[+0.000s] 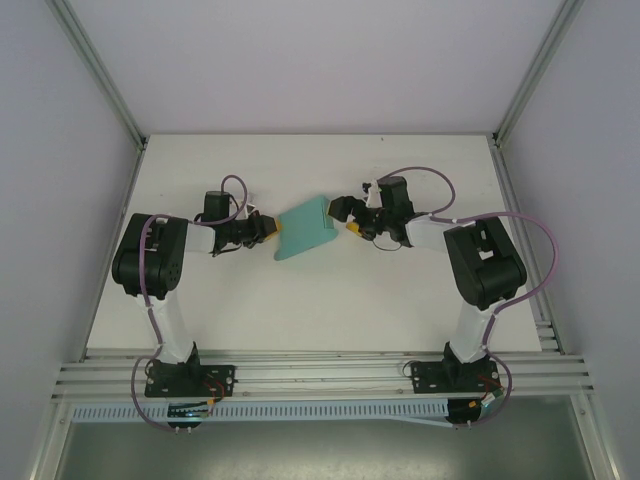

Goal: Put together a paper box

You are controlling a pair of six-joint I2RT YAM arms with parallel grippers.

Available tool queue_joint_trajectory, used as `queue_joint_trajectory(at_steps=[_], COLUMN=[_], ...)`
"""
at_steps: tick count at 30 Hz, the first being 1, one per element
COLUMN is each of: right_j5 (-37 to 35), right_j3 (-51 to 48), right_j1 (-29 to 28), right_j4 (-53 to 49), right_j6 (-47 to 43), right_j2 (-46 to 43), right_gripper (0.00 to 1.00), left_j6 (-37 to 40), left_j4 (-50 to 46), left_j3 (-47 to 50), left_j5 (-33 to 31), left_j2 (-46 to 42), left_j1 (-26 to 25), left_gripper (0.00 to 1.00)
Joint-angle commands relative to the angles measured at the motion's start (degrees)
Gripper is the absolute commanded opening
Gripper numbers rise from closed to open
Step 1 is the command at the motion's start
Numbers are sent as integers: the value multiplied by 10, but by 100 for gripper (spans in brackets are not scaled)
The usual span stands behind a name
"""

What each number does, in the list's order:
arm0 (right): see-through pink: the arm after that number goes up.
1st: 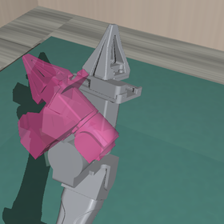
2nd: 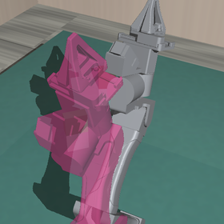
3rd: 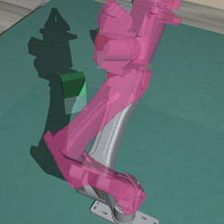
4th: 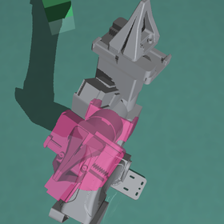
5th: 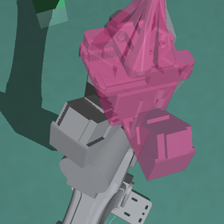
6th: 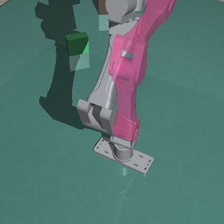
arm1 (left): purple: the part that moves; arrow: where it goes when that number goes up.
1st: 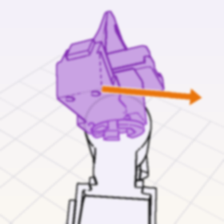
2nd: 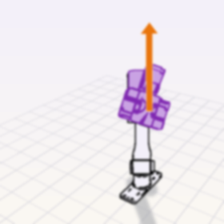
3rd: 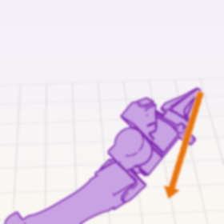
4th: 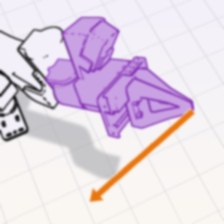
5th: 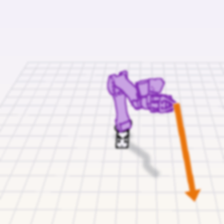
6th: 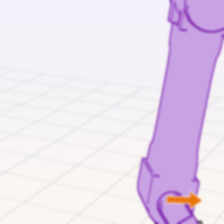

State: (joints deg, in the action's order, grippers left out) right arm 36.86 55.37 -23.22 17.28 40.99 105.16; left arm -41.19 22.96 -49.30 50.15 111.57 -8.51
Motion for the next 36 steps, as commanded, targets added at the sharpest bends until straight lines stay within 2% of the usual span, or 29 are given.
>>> queue_joint_trajectory(at_steps=[1, 6, 27, 33, 36], right_j5=[24, 47, 69, 87, 88], right_j3=[-6, -12, 41, 67, 72], right_j1=[1, 1, -19, -33, -33], right_j4=[29, 83, 57, 32, 27], right_j6=[19, 52, 27, 19, 20], right_j2=[-17, -10, -11, 14, 19], right_gripper=[98, 98, 96, 89, 80], left_j6=[21, 24, 50, 49, 55], left_j4=[-61, -66, -95, -90, -88], left_j3=[7, 5, -37, -39, -39], left_j5=[-25, -26, -14, -3, -5], left_j2=[9, 4, -17, -14, -25], left_j1=[-8, -8, -8, -9, -9], left_gripper=[5, 5, 10, 10, 12])
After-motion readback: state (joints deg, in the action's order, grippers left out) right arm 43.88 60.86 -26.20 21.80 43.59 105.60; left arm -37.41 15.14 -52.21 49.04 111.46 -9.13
